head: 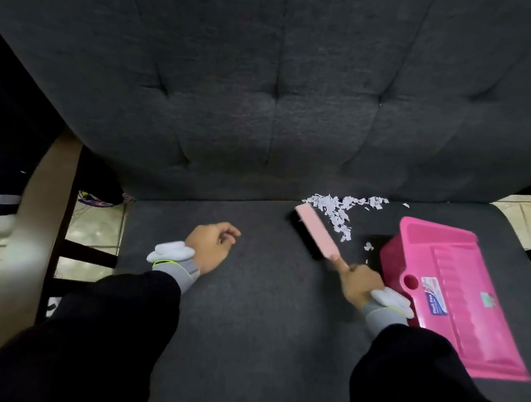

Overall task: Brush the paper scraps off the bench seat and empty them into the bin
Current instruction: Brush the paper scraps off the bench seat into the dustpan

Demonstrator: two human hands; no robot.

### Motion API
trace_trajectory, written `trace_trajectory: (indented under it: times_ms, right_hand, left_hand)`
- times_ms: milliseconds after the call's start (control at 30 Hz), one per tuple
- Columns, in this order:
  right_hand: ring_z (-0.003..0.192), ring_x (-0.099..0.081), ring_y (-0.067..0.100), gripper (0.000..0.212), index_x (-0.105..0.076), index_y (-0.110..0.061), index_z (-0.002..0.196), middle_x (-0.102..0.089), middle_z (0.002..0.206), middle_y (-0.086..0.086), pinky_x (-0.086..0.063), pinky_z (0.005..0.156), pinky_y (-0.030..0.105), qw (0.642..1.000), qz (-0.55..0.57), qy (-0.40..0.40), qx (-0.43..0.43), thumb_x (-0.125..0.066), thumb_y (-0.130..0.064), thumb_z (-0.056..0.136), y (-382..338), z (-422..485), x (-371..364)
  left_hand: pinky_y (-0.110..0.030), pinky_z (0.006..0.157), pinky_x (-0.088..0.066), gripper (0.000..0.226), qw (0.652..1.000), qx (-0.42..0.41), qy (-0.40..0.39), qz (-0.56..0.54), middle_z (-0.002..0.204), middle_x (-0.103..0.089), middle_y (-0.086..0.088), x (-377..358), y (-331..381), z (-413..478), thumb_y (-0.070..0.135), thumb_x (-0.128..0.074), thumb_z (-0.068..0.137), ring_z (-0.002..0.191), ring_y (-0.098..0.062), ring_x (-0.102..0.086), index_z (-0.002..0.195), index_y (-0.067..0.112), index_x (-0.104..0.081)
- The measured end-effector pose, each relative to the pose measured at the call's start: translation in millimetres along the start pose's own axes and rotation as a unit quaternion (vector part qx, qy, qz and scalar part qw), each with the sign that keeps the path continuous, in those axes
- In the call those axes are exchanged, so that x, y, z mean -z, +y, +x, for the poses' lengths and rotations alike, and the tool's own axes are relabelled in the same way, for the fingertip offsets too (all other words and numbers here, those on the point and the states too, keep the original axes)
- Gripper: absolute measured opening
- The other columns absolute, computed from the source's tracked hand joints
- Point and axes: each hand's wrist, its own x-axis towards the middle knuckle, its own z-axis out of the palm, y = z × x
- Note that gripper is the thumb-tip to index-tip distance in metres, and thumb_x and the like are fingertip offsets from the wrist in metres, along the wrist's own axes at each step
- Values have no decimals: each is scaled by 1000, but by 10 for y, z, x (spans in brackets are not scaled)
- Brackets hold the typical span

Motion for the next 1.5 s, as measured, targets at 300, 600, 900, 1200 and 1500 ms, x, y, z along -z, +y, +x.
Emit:
trace_trajectory:
  times_ms: [300,600,900,1200,1500]
  right_hand:
    - [109,-58,35,64,-69,-7,100,-65,114,19,-43,89,33,995,85,-42,24,-28,-56,95,270,-28,198]
    - [108,-58,35,53,-65,-9,101,-66,111,17,-44,82,33,997,9,-52,57,-33,-51,97,703,-376,-73]
    - [102,-57,38,49,-59,-10,84,-65,108,21,-32,71,31,986,166,-14,-19,-28,-44,100,730,-445,101]
    - [78,-55,31,55,-43,-13,56,-55,70,10,-42,75,35,964,253,19,78,-34,-49,97,389,-612,619]
    - [70,-55,36,58,-45,-13,52,-54,58,11,-42,69,35,954,273,50,110,-39,-54,93,645,-400,1256]
  left_hand:
    - [-20,77,-41,29,998,44,39,-37,77,-64,12,-577,478,-190,0,-47,85,71,-9,-55,97,20,-65]
    - [-16,73,-43,31,994,67,71,-57,63,-64,23,-902,636,-450,1,-48,83,59,9,-54,88,29,-62]
    - [-10,68,-40,33,996,70,42,-48,58,-57,40,-1023,644,-518,1,-49,83,58,14,-53,85,31,-61]
    - [-22,78,-44,30,998,22,34,-54,73,-65,11,-841,1100,-431,2,-46,84,68,-6,-55,93,23,-66]
    - [-15,66,-39,30,999,-19,15,-43,91,-71,3,-972,1828,-436,5,-45,86,78,-8,-57,99,19,-68]
